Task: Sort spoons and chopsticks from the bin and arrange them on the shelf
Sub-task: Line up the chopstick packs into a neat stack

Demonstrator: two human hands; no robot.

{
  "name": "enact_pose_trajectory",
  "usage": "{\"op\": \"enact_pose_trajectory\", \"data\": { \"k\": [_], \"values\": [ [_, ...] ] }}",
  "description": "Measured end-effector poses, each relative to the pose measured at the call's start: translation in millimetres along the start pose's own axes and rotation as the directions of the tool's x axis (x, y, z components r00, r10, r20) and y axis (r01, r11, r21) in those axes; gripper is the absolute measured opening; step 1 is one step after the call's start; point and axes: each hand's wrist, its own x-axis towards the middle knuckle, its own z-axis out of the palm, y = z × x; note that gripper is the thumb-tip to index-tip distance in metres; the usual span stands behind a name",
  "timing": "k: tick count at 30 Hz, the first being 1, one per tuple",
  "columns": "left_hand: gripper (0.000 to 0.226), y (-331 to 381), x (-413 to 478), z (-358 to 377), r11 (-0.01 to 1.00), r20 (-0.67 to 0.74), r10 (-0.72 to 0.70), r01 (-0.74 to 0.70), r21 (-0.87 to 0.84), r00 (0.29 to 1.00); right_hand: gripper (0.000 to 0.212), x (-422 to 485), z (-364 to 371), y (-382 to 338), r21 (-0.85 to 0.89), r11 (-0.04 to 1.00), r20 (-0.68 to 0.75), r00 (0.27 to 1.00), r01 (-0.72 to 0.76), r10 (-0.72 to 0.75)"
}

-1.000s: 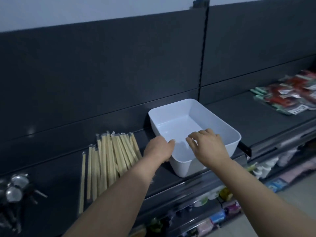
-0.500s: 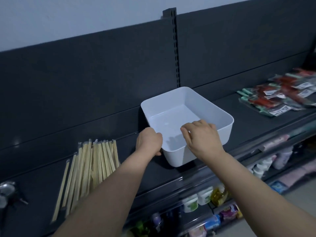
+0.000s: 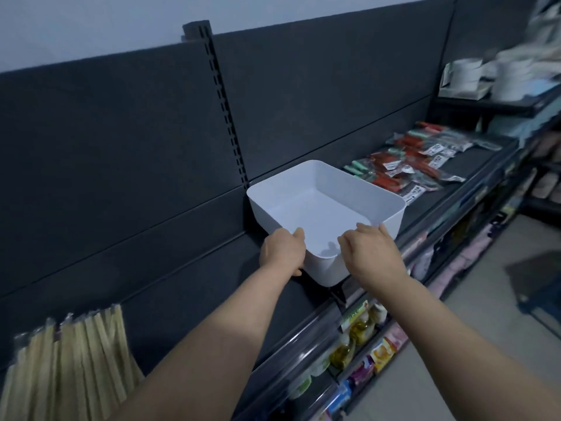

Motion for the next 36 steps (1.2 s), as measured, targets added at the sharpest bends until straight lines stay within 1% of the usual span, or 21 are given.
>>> {"op": "enact_pose_trajectory", "data": {
  "k": [2, 3, 7, 9, 11, 13, 15, 18, 20, 24, 26, 28, 31, 33, 35, 36],
  "values": [
    [0.043, 2, 4, 7, 1.0, 0.026, 0.024, -0.024, -0.006, 0.999, 0.03, 8, -6, 1, -0.028, 0.999, -0.003, 1.0, -0.02, 0.02],
    [0.043, 2, 3, 8, 0.999, 0.022, 0.034, -0.034, -0.014, 0.999, 0.028, 11, -6, -2, -0.033, 0.999, -0.005, 1.0, -0.002, 0.001],
    [0.033, -19, -3, -8, 0.998, -0.065, 0.065, -0.065, 0.001, 0.996, 0.032, 7, -1, -32, 0.033, 0.987, -0.007, 0.988, 0.154, -0.154],
    [0.028, -39, -11, -27, 0.999, -0.125, 0.039, -0.036, 0.027, 0.991, 0.03, -2, 6, -52, 0.091, 0.967, -0.003, 0.971, 0.24, -0.24],
    [0.024, -63, -27, -51, 0.996, -0.191, 0.009, 0.009, 0.09, 0.982, 0.028, -13, 16, -77, 0.145, 0.935, 0.004, 0.945, 0.324, -0.328],
    [0.02, -92, -48, -76, 0.988, -0.236, -0.029, 0.064, 0.143, 0.971, 0.029, -25, 27, -106, 0.179, 0.903, 0.052, 0.912, 0.392, -0.406],
    [0.019, -123, -70, -101, 0.983, -0.275, -0.072, 0.114, 0.142, 0.959, 0.03, -41, 39, -138, 0.214, 0.865, 0.111, 0.868, 0.454, -0.483],
    [0.023, -162, -100, -136, 0.972, -0.385, -0.137, 0.2, 0.126, 0.913, 0.03, -66, 51, -185, 0.255, 0.8, 0.167, 0.79, 0.543, -0.589],
    [0.027, -184, -117, -159, 0.956, -0.479, -0.177, 0.267, 0.126, 0.86, 0.028, -80, 56, -215, 0.271, 0.767, 0.203, 0.744, 0.582, -0.636],
    [0.033, -228, -148, -201, 0.917, -0.62, -0.116, 0.323, 0.233, 0.776, 0.029, -103, 68, -270, 0.322, 0.743, 0.276, 0.692, 0.586, -0.666],
    [0.038, -254, -160, -223, 0.897, -0.646, -0.137, 0.37, 0.24, 0.751, 0.035, -115, 76, -297, 0.342, 0.748, 0.327, 0.674, 0.57, -0.663],
    [0.044, -283, -165, -242, 0.875, -0.605, -0.225, 0.432, 0.22, 0.764, 0.043, -125, 84, -321, 0.349, 0.765, 0.383, 0.663, 0.541, -0.644],
    [0.064, -323, -167, -258, 0.881, -0.42, -0.339, 0.441, 0.172, 0.842, 0.059, -133, 95, -345, 0.335, 0.81, 0.472, 0.659, 0.481, -0.586],
    [0.073, -344, -168, -262, 0.898, -0.315, -0.365, 0.421, 0.129, 0.876, 0.066, -137, 105, -355, 0.313, 0.834, 0.502, 0.666, 0.455, -0.552],
    [0.075, -357, -165, -260, 0.92, -0.258, -0.362, 0.388, 0.058, 0.896, 0.066, -139, 115, -358, 0.3, 0.849, 0.53, 0.663, 0.436, -0.528],
    [0.075, -360, -162, -258, 0.934, -0.245, -0.336, 0.354, 0.035, 0.91, 0.064, -139, 118, -357, 0.296, 0.855, 0.549, 0.656, 0.426, -0.518]
  ]
}}
